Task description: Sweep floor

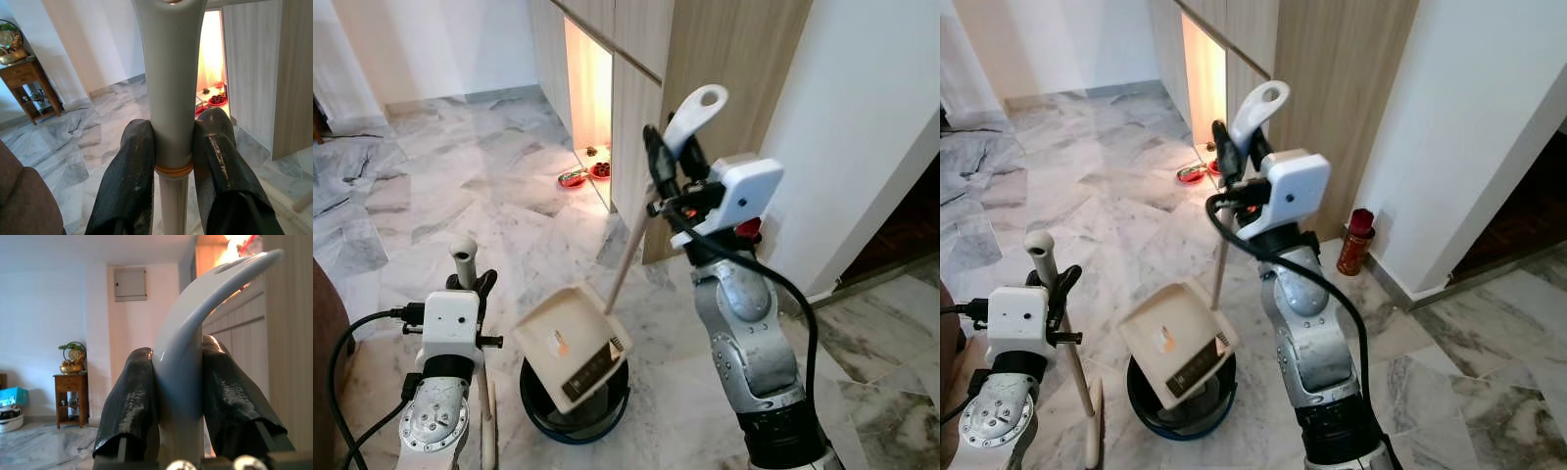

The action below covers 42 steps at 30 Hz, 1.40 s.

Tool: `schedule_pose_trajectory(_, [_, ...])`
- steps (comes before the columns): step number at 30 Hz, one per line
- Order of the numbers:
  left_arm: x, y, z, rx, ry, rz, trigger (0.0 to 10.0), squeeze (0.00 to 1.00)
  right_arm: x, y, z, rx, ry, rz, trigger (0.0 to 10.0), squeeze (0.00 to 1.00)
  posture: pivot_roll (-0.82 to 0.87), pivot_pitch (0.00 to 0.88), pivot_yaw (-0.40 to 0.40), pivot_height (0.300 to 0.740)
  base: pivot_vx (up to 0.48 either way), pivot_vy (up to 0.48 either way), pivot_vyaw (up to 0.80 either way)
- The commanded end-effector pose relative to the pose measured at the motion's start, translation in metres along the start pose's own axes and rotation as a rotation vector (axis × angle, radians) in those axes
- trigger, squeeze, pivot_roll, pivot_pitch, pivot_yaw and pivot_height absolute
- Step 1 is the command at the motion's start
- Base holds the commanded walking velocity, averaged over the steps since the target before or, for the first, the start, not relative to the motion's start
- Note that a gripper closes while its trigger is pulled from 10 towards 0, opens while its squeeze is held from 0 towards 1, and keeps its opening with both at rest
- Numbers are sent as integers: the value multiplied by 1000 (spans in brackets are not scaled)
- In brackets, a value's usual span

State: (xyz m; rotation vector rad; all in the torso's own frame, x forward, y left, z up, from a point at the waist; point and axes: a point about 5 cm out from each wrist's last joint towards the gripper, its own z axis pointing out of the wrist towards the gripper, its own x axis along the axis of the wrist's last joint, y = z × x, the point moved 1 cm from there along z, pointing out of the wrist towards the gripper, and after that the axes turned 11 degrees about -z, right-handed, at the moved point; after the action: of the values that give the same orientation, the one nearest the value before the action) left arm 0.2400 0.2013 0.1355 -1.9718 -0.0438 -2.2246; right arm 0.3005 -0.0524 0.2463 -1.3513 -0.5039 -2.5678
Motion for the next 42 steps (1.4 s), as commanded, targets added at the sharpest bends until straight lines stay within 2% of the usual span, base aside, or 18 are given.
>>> schedule_pose_trajectory(1, [5,3,2,-24,37,25,10000,0,31,-11,0,46,163,-46,10000,0,14,24,-12,740,0,0,0])
schedule_pose_trajectory(6, [5,4,1,-27,36,23,10000,0,34,-20,-4,77,183,-65,10000,0,16,24,-15,740,0,0,0])
schedule_pose_trajectory(7, [5,5,2,-33,38,27,10000,0,39,-27,-5,101,207,-68,10000,0,16,26,-17,740,0,0,0])
schedule_pose_trajectory(13, [4,6,2,-44,37,36,10000,0,47,-38,-7,116,245,-48,10000,0,14,28,-10,740,0,0,0])
schedule_pose_trajectory(17, [3,8,2,-72,37,61,10000,0,54,-38,-7,107,284,-52,10000,0,11,21,3,740,0,0,0])
schedule_pose_trajectory(22, [2,11,5,-117,34,73,10000,0,60,-44,-11,121,321,-100,10000,0,-10,24,20,740,0,0,0])
schedule_pose_trajectory(42, [1,16,6,-129,43,82,10000,0,72,-59,-15,222,409,-173,10000,0,-1,17,9,740,0,0,0])
